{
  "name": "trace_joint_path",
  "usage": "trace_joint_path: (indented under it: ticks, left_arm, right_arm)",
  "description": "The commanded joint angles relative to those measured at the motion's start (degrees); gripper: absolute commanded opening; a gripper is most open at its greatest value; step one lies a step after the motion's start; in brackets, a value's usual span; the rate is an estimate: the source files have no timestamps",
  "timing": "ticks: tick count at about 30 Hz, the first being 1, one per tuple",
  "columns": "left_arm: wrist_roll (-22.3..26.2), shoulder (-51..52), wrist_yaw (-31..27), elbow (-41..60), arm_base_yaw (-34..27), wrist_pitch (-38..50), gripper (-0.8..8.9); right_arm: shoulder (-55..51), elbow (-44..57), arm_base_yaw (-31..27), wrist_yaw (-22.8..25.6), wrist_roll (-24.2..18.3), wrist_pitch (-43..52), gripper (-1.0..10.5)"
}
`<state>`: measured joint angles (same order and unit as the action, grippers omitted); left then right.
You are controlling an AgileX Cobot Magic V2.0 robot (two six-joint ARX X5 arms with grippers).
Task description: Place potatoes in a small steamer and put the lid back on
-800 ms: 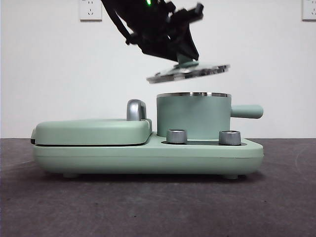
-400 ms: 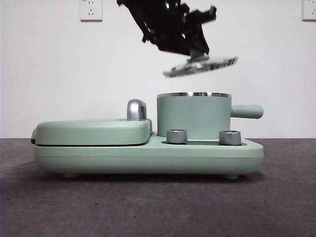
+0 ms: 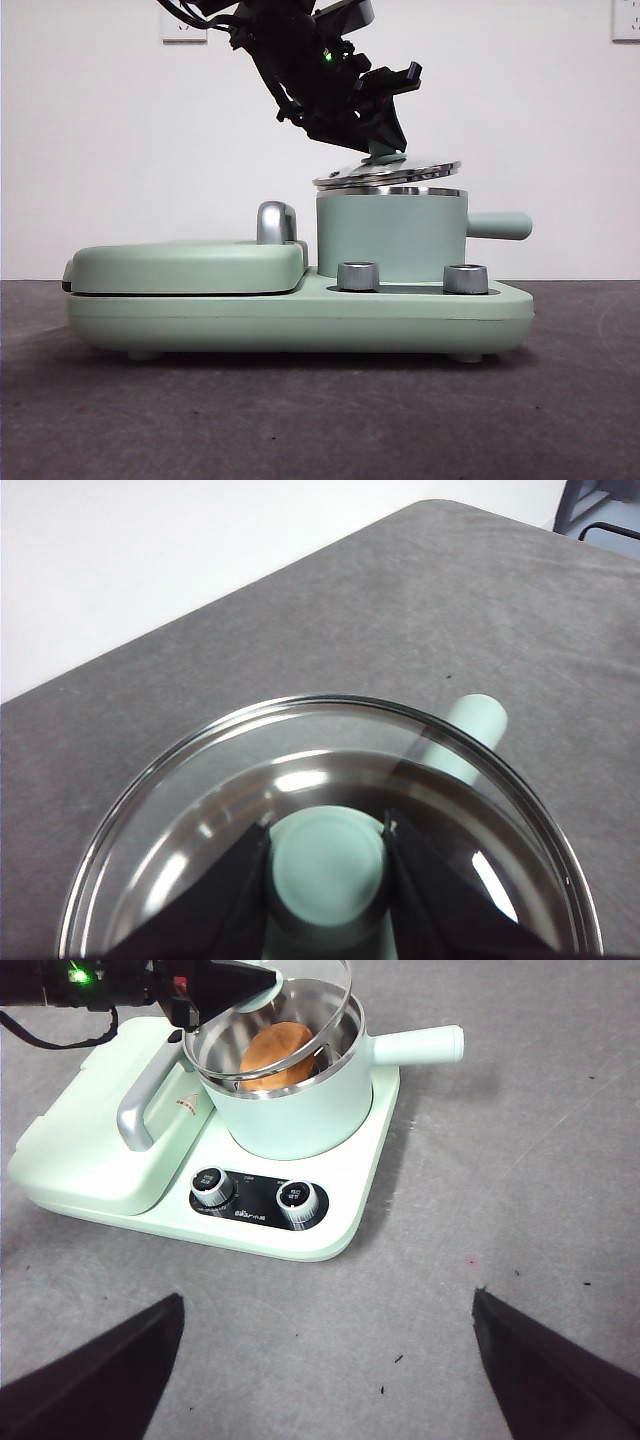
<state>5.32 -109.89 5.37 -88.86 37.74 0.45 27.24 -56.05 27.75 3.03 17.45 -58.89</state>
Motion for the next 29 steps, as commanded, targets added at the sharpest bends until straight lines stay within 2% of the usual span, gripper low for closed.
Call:
trace_joint_path:
  ticks: [1,10,14,25,27,29]
  left_arm:
    - [0.6,-0.8,1.2,-1.9,0.3,1.4,0.13]
    - [1.7,-1.8,1.3,-1.9,0.5,1.2,0.13]
    - [5.9,-1.8,1.3,-1.9,0.9,-0.8,0.13]
    - [6.9,-3.2,3.5,-1.9,0.9,-0.8,0.14]
    - [6.9,-3.5,3.5,-1.9,1.0,-0.2,0.42]
    - [6.9,-3.6,3.5,-1.9,1.1,0.2,1.15]
  right_arm:
    - [0.3,-0.5,0.3,0.1,0.6,0.6,4.6]
    - [0.3,-0.5,0.3,0.1,0.6,0.6,4.6]
    - [0.3,-0.5,0.3,0.1,0.6,0.6,4.6]
    - [0.3,-0.5,0.3,0.0,0.6,0.6,4.6]
    - [0.3,-0.5,0.3,0.0,0.6,0.6,4.6]
    - [0.3,-0.5,0.4,0.0,0.6,0.6,4.6]
